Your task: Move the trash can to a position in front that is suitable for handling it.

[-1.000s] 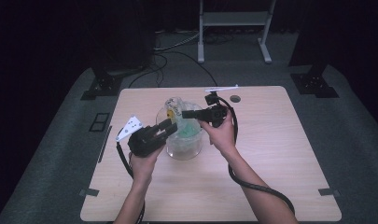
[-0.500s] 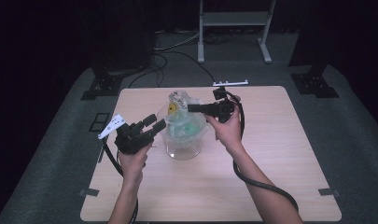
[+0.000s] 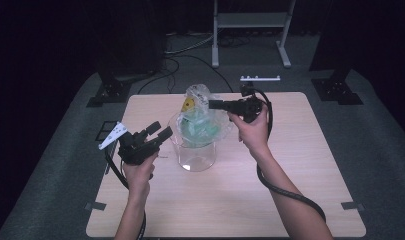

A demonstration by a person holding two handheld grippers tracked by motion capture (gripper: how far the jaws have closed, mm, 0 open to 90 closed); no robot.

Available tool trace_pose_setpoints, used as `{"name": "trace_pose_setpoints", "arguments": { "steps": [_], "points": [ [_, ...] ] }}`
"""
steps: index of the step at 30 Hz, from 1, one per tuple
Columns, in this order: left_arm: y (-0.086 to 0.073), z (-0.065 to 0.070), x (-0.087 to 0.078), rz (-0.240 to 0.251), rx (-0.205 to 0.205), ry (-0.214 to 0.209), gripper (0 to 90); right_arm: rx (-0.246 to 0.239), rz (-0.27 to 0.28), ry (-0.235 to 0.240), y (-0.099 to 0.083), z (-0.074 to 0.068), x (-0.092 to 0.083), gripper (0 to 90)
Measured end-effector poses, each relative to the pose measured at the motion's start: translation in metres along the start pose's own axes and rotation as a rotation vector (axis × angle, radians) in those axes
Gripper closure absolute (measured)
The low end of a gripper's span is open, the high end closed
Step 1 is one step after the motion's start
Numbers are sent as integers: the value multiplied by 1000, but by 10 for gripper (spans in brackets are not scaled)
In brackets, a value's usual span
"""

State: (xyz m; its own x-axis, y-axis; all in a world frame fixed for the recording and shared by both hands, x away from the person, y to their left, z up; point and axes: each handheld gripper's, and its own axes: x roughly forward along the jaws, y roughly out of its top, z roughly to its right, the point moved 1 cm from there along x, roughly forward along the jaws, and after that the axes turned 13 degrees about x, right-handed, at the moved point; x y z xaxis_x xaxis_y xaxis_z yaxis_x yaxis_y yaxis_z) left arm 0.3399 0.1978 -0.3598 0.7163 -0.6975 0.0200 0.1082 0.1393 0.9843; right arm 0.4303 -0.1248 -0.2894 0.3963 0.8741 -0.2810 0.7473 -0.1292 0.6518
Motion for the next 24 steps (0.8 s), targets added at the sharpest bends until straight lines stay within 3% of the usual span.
{"name": "trace_pose_setpoints", "arguments": {
  "steps": [14,24],
  "points": [
    [-2,-1,2,7,-17,19,176,-33,63,38,19,-20,-30,900],
    [-3,-2,3,3,-42,6,152,-56,99,13,28,-23,-52,900]
  ]
}}
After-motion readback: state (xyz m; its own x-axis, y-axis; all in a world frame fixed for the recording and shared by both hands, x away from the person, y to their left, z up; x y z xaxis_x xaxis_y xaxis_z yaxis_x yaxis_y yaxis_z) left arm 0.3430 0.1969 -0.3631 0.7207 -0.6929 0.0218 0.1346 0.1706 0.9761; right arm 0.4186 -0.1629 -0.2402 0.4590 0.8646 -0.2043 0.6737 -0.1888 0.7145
